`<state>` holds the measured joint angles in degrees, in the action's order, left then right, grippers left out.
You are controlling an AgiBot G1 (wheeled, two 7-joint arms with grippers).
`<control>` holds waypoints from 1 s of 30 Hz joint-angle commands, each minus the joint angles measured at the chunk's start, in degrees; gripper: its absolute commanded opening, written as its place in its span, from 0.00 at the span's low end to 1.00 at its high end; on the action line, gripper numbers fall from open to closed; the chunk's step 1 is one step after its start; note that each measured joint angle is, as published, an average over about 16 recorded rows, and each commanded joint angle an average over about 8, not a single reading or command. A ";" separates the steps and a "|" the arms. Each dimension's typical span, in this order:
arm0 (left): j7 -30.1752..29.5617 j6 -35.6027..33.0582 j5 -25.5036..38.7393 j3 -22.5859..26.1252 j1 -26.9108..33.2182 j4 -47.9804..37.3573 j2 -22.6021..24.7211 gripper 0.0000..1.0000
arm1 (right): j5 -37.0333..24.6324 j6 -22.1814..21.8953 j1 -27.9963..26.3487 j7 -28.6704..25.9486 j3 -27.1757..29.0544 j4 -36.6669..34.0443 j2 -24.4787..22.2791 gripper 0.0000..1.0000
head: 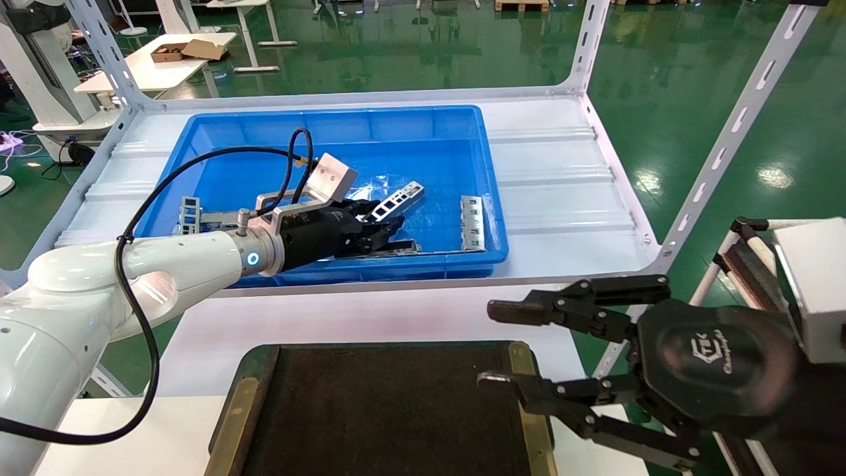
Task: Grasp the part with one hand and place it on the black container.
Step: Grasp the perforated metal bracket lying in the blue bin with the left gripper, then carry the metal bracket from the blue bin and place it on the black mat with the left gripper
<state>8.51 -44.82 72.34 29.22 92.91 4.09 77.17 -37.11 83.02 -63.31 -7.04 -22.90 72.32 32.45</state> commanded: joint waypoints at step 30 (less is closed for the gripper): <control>0.71 -33.18 -8.05 -3.62 0.65 5.65 -8.05 0.00 | 0.01 0.00 0.00 0.00 -0.01 0.00 0.00 0.00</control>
<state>9.26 -76.74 64.40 25.66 92.62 10.21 69.31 -37.10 83.01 -63.31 -7.04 -22.91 72.32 32.44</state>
